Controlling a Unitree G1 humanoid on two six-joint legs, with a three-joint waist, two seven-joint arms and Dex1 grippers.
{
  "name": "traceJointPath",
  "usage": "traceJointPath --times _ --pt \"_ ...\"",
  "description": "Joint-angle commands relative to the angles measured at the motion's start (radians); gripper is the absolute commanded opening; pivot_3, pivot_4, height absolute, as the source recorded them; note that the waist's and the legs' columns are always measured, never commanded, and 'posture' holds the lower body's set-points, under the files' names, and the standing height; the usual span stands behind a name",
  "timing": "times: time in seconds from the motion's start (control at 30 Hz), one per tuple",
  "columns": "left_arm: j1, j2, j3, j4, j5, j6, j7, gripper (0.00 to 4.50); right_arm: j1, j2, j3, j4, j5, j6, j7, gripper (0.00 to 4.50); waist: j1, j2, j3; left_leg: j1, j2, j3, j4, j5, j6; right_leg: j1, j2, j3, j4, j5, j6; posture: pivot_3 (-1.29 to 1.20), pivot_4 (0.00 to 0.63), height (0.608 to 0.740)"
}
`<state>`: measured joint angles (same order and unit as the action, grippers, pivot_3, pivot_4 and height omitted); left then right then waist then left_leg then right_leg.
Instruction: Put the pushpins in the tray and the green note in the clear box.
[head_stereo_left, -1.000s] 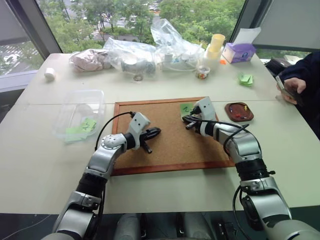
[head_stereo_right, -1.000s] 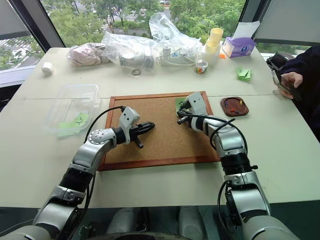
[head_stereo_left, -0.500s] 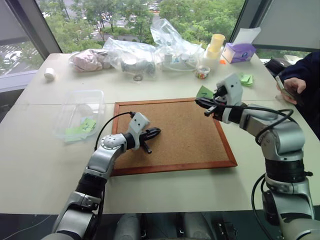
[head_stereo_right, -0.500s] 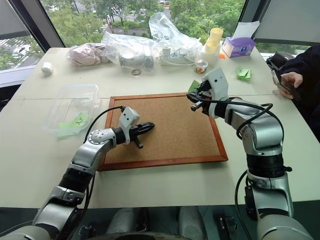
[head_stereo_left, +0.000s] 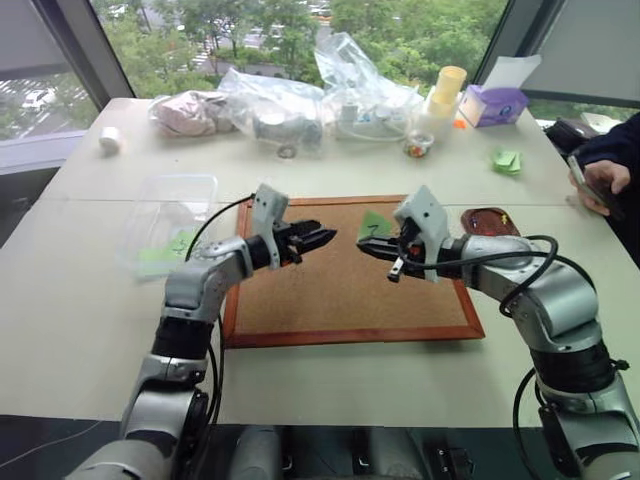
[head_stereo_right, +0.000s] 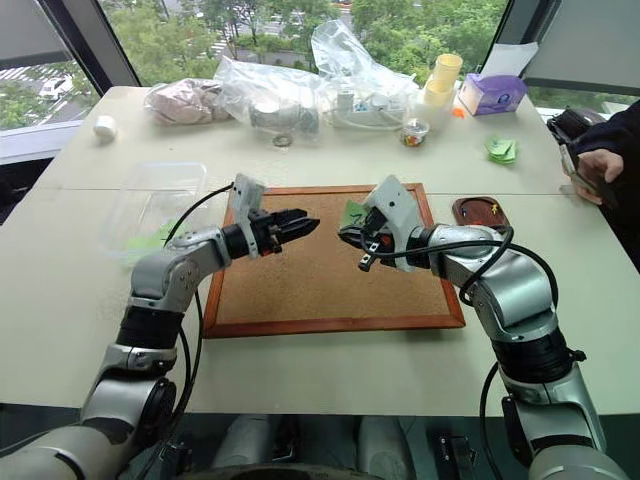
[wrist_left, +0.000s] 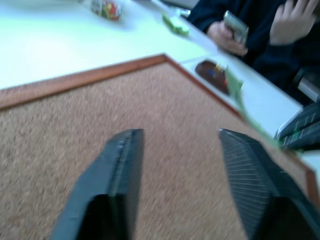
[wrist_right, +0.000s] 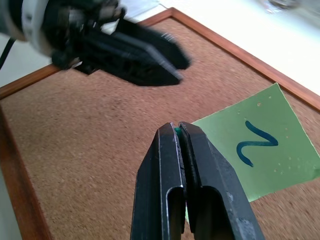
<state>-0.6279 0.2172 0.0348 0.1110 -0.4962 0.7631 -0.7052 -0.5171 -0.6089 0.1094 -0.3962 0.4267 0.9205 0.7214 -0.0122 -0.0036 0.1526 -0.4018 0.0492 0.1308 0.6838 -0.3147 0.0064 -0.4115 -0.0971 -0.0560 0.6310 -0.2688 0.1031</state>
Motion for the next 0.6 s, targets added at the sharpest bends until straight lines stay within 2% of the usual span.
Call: traceJointPath --times 0.03,0.33,0.5,0.6 --pt "-0.053 -0.035 0.07 0.005 -0.103 0.094 0.032 3.94 -0.019 -0.017 0.021 -0.056 -0.01 -0.034 0.01 0.0 0.002 0.0 0.0 -0.002 0.0 0.0 0.0 0.0 0.0 -0.001 0.0 0.0 0.0 0.0 0.0 0.0 0.15 0.74" --pt "-0.137 -0.155 0.11 0.125 -0.198 0.255 0.109 3.94 -0.027 -0.031 0.064 -0.083 -0.034 -0.055 0.019 0.0 0.002 -0.004 0.002 -0.004 -0.003 -0.002 0.001 0.0 0.0 -0.002 0.0 -0.001 0.0 0.0 0.0 0.0 0.15 0.74" --pt "-0.126 -0.164 0.076 0.135 -0.179 0.277 0.105 3.94 -0.025 -0.035 0.068 -0.086 -0.042 -0.055 0.01 0.0 0.0 -0.005 0.003 -0.004 -0.002 -0.001 0.001 0.001 -0.001 -0.002 0.001 -0.001 0.0 0.0 0.0 0.0 0.15 0.74" --pt "-0.125 -0.16 0.073 0.146 -0.164 0.269 0.114 3.11 -0.023 -0.034 0.067 -0.085 -0.045 -0.054 0.006 0.0 0.001 -0.005 0.003 -0.003 -0.002 -0.002 0.001 0.001 -0.002 -0.002 0.002 -0.001 0.0 0.0 0.0 0.0 0.15 0.74"
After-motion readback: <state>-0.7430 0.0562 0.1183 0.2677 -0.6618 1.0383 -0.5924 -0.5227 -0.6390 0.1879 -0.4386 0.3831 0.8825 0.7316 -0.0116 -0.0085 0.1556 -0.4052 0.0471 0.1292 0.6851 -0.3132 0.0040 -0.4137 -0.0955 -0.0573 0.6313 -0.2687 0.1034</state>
